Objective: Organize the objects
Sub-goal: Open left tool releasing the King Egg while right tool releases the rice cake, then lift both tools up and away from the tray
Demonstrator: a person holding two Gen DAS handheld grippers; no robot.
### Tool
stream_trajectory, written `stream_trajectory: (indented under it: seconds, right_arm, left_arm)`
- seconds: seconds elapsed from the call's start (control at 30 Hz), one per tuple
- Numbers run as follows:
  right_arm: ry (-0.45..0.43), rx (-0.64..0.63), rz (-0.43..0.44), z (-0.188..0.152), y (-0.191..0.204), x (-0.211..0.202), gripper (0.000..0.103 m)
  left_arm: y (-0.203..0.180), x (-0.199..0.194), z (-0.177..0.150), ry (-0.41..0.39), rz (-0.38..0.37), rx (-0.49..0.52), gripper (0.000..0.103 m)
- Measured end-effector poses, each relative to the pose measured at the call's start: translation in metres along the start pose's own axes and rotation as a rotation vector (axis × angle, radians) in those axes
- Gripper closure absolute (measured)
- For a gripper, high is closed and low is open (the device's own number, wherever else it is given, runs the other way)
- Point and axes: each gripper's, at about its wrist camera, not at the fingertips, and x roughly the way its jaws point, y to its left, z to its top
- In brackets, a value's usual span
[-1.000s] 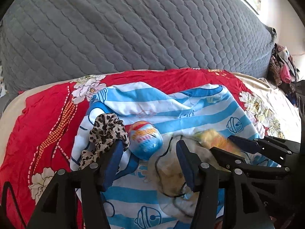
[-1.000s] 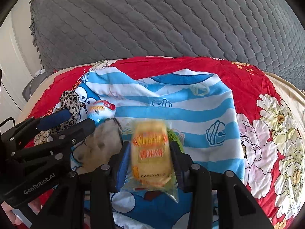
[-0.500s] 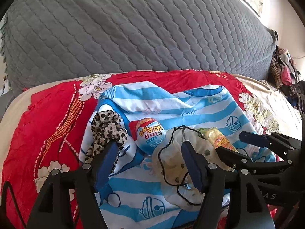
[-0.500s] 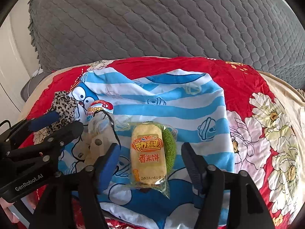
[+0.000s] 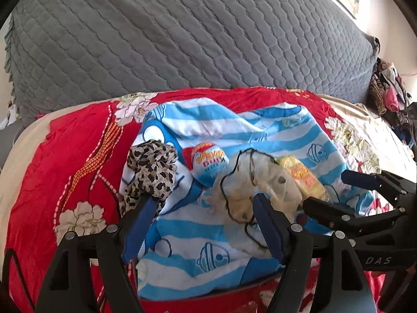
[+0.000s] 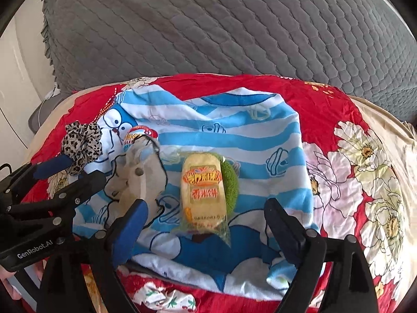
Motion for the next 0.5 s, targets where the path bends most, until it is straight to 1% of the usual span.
stream_trajectory:
  seconds: [0.23,0.5]
  right_arm:
    - [-0.005,0.010,0.005,-0.010,-0.002,-0.015,0.012]
    - [-0.025,0.001,0.016,-0.013,0.004,-0.033,0.012]
  left_arm:
    - [0.007,-0.008,-0.016,0.027,-0.010,-0.015,0.024]
    - [0.019,-0.015,-0.042,0.066,-0.001,-0.049,0.024]
